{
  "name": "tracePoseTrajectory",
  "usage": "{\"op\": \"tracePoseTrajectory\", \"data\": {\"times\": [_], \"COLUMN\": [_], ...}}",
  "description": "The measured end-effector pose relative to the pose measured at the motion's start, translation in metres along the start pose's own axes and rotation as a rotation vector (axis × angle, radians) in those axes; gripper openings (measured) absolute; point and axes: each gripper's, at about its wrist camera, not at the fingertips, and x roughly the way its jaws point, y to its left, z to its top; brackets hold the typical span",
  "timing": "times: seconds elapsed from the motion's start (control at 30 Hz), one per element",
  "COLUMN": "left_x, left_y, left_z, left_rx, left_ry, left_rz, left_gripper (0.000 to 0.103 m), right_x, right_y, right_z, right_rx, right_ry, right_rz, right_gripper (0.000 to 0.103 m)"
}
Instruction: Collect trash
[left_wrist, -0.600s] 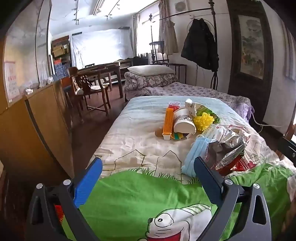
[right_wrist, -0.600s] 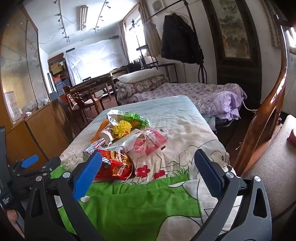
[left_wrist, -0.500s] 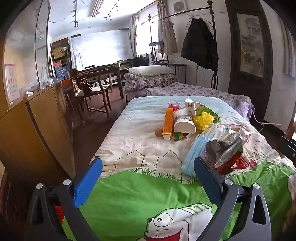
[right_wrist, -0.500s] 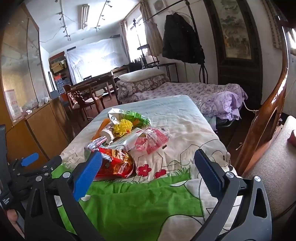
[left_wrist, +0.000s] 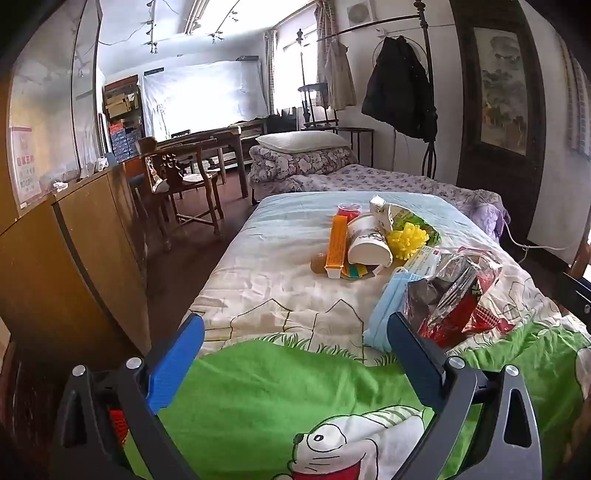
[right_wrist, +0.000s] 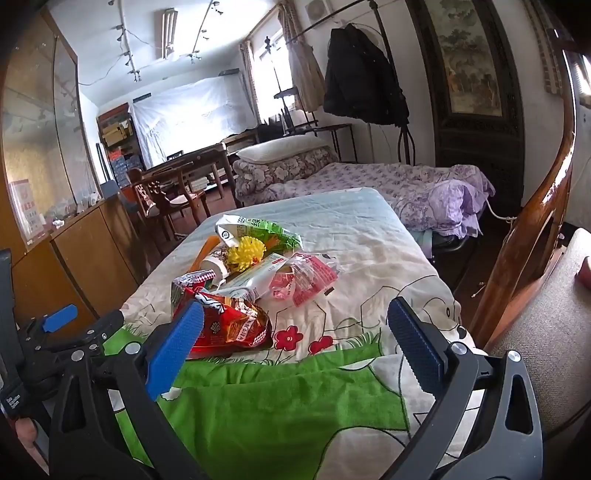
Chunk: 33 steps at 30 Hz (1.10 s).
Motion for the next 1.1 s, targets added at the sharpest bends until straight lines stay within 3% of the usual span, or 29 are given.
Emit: {"op": "tracePoseTrajectory", "data": {"times": [1.1], "left_x": [0.0002], "left_y": [-0.002], "left_z": [-0.0005], "left_rx": [0.002], "left_ry": [0.0], "left_rz": [0.002], "left_gripper": [0.097], "right_x": [0.0016], "right_y": [-0.0026], "right_z": [0.0001], "right_rx": [0.011], "right_ry": [0.002], "right_rz": [0.004], "right_gripper": [0.096]}}
